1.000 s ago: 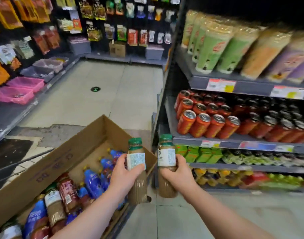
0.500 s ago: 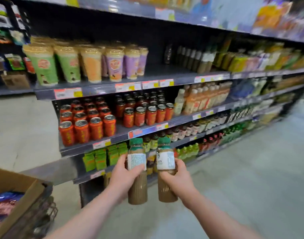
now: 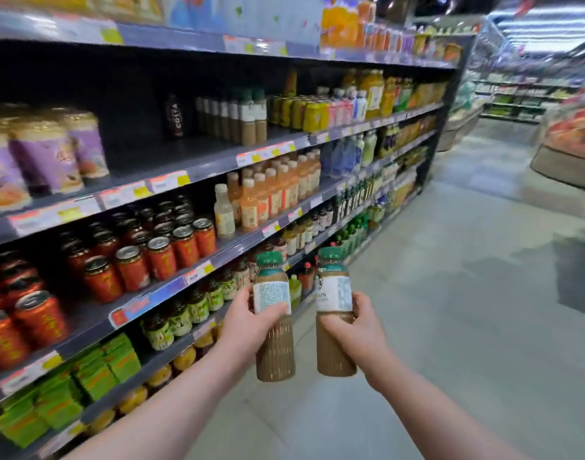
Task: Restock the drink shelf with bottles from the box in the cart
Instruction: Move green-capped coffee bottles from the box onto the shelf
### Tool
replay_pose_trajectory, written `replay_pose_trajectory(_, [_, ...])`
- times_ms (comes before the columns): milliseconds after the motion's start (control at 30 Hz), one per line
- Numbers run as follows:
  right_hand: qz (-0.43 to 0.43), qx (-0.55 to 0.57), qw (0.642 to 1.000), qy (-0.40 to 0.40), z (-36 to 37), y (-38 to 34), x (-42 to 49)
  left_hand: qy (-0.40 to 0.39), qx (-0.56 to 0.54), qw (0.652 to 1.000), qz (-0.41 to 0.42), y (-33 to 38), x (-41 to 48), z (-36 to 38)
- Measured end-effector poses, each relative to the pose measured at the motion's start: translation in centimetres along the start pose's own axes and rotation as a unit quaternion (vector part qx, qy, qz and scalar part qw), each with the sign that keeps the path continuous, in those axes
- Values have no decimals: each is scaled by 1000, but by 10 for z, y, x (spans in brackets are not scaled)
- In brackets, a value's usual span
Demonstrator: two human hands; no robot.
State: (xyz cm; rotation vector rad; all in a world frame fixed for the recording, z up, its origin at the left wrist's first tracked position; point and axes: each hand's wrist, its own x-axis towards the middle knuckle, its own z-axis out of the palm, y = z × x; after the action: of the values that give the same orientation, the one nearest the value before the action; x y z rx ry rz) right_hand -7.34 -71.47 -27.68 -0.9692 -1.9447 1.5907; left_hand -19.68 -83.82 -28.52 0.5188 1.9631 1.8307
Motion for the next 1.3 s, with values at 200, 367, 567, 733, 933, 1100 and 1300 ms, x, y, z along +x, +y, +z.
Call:
replay_pose_trajectory(200, [-2,-26,997,77,-44,-13,81,-85,-33,996,5,10,94,72])
replay_pose_trajectory(367, [5,-17,992,123,-74,-30,160,-138,-40,989,24,36,176,121])
replay_pose_trajectory(567, [8,13,986,166,-92,-32,227,-177,-50,982,30,50,249,164])
replay_pose_trajectory(733, [13,17,986,168,-113,-36,274,-181,-47,982,20,54,291,201])
replay_pose_trajectory(933, [-6,25,991,128,-149,-37,357,-147,-42,988,27,61,346,248])
replay_pose_trajectory(1100, [-34,27,996,77,-186,-38,440,-82,-47,995,36,73,394,296])
replay_pose_trajectory(1300, [-75,5,997,-23,-225,-59,529,-5,-52,998,35,93,436,344])
